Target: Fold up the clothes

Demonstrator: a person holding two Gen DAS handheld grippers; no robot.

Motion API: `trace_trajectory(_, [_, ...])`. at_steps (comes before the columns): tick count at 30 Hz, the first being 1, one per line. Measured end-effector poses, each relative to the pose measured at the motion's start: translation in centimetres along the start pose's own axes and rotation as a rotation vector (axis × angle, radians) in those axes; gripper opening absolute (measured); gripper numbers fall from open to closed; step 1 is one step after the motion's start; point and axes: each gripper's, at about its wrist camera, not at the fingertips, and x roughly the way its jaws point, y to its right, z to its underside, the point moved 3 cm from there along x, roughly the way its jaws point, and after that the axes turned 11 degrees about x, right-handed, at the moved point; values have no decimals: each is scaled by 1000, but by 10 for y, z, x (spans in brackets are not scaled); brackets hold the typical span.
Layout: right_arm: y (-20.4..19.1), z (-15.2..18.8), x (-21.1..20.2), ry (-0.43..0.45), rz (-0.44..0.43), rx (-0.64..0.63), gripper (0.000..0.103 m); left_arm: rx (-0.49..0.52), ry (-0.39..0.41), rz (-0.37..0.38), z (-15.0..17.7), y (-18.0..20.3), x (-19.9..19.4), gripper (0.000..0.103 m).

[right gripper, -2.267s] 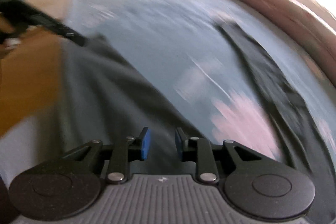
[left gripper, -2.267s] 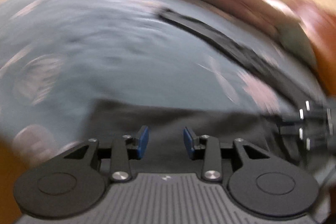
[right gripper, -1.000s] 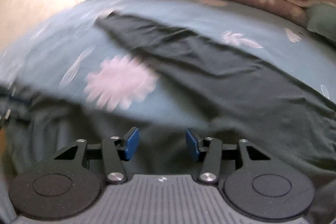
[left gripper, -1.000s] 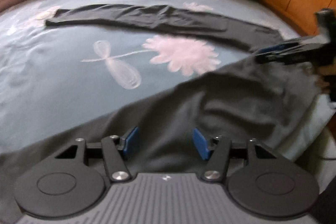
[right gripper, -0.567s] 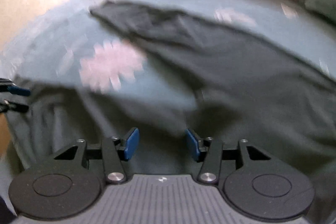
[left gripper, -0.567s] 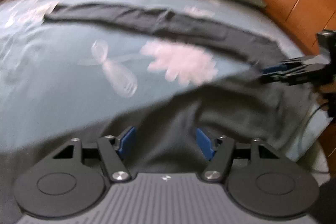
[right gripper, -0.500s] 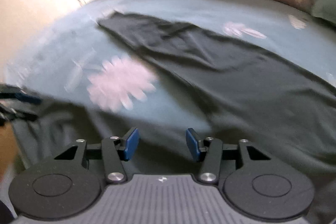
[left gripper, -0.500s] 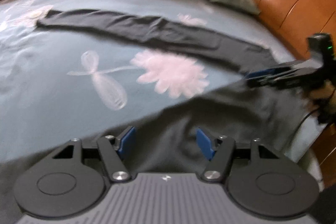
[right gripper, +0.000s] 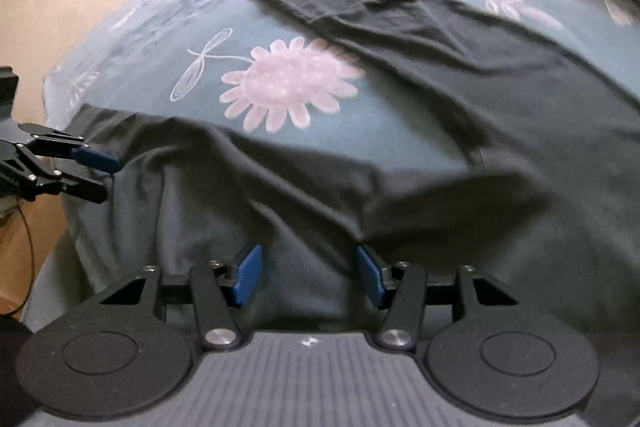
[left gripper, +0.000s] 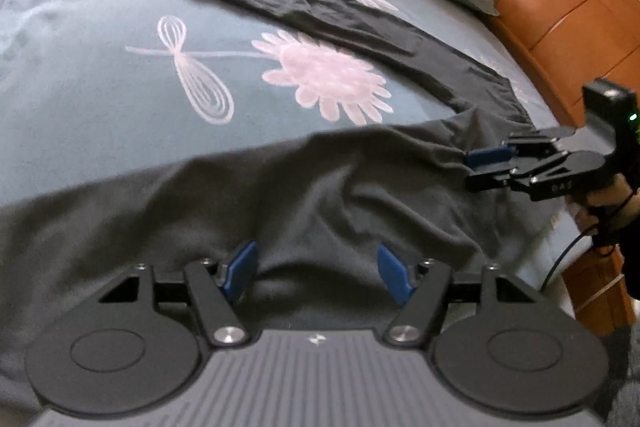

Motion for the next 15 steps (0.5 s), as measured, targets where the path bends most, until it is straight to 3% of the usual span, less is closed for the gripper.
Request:
trace_trajectory(6, [-13,-47,8,68,-18,-94,59,59,11,24,-9,16,5,67])
trace_trajectory(12, [-5,-63,41,-61,-180,-36,59,63,7,72,-14,25,19,68])
trace_trajectory(15, [-16,-56,36,-86,-227,-88,59,53,12,91,-14,24,20,68])
